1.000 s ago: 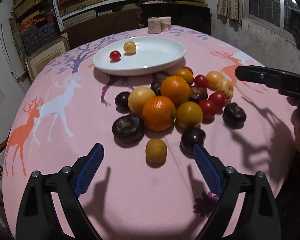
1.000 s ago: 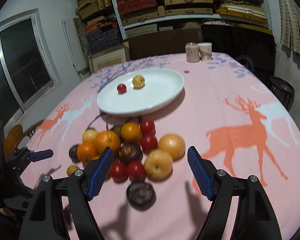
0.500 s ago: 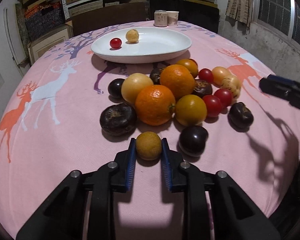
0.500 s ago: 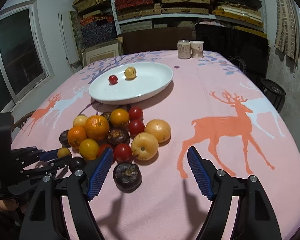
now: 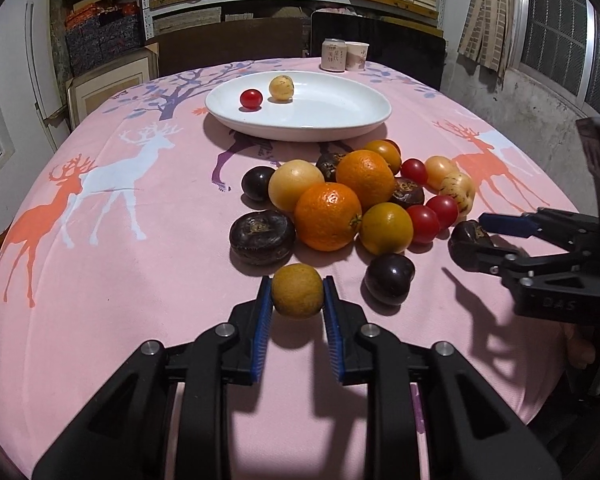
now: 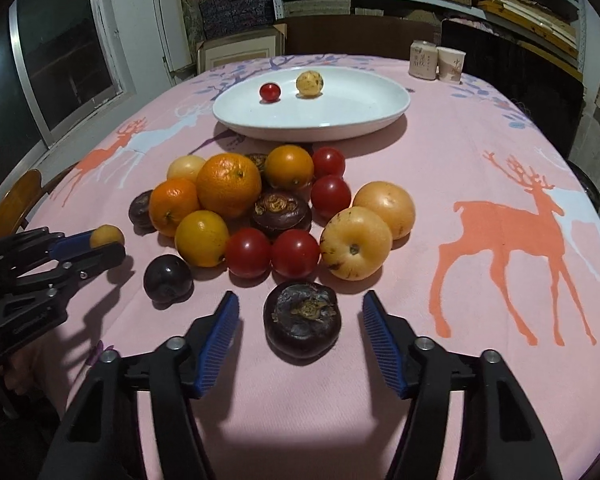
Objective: Organize fruits
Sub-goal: 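Grasp a small yellow fruit with the left tool while the right tool grasps a mangosteen, then place the yellow fruit and mangosteen on the white plate, open both tools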
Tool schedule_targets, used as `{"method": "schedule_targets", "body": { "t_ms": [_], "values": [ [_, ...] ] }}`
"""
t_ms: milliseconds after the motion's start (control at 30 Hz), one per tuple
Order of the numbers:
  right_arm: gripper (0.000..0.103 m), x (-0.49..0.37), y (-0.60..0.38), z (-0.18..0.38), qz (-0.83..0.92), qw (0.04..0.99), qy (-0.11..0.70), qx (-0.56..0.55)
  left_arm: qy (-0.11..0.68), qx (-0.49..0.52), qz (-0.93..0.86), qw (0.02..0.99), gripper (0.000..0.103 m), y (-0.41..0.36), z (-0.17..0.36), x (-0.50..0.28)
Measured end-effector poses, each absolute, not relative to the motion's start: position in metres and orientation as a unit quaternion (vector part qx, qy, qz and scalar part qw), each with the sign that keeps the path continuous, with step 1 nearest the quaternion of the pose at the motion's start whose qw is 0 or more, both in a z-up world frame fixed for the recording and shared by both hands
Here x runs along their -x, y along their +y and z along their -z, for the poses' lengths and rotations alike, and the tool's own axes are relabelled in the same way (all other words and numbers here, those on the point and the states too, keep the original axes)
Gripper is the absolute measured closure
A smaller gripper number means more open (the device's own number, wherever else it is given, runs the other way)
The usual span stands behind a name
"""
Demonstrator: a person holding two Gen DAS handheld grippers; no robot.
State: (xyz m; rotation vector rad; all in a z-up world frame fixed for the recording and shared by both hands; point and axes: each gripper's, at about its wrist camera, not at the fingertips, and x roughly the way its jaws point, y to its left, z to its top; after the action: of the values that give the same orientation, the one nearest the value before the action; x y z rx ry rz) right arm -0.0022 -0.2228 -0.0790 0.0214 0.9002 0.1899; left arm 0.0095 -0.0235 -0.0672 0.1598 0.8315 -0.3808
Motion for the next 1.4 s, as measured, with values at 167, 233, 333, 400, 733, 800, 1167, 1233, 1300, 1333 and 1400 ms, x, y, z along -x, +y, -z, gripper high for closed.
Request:
{"method": "schedule_targets", "body": {
  "t_ms": [167, 233, 333, 400, 733, 800, 1167, 1233, 1300, 1333, 1400],
  "values": [
    [0.063, 0.003, -0.216, 0.084, -0.079, 0.898, 0.433, 0.015, 0.403, -0.075, 0.183, 0.894, 0.079, -0.022, 0.068, -0.009],
    [0.063, 0.004, -0.217, 0.083, -0.079, 0.899, 0.432, 0.012, 0.403, -0.074, 0.182, 0.894, 0.079, -0.022, 0.068, -0.01],
    [0.063, 0.007, -0.219, 0.081, -0.082, 0.899, 0.429, 0.007, 0.402, -0.074, 0.181, 0.895, 0.079, -0.022, 0.067, -0.01],
    [0.063, 0.009, -0.22, 0.079, -0.089, 0.9, 0.427, 0.005, 0.401, -0.074, 0.182, 0.895, 0.079, -0.022, 0.067, -0.009],
    [0.063, 0.019, -0.221, 0.062, -0.112, 0.907, 0.406, -0.011, 0.392, -0.071, 0.185, 0.899, 0.079, -0.021, 0.057, -0.005],
    [0.063, 0.016, -0.225, 0.058, -0.114, 0.908, 0.404, -0.019, 0.39, -0.071, 0.186, 0.899, 0.079, -0.022, 0.053, -0.007],
    [0.063, -0.038, -0.246, -0.003, -0.111, 0.925, 0.363, -0.021, 0.376, -0.066, 0.2, 0.902, 0.079, -0.042, 0.013, -0.076],
    [0.063, -0.059, -0.249, -0.016, -0.111, 0.927, 0.358, -0.024, 0.373, -0.068, 0.199, 0.904, 0.079, -0.049, 0.007, -0.099],
    [0.063, -0.082, -0.251, -0.025, -0.111, 0.927, 0.357, -0.025, 0.376, -0.069, 0.197, 0.903, 0.079, -0.056, 0.005, -0.122],
    [0.063, -0.094, -0.251, -0.027, -0.109, 0.927, 0.358, -0.024, 0.383, -0.064, 0.199, 0.9, 0.079, -0.06, 0.006, -0.137],
    [0.063, -0.121, -0.25, -0.029, -0.103, 0.926, 0.362, -0.018, 0.394, -0.055, 0.198, 0.896, 0.079, -0.067, 0.009, -0.163]
  ]
}}
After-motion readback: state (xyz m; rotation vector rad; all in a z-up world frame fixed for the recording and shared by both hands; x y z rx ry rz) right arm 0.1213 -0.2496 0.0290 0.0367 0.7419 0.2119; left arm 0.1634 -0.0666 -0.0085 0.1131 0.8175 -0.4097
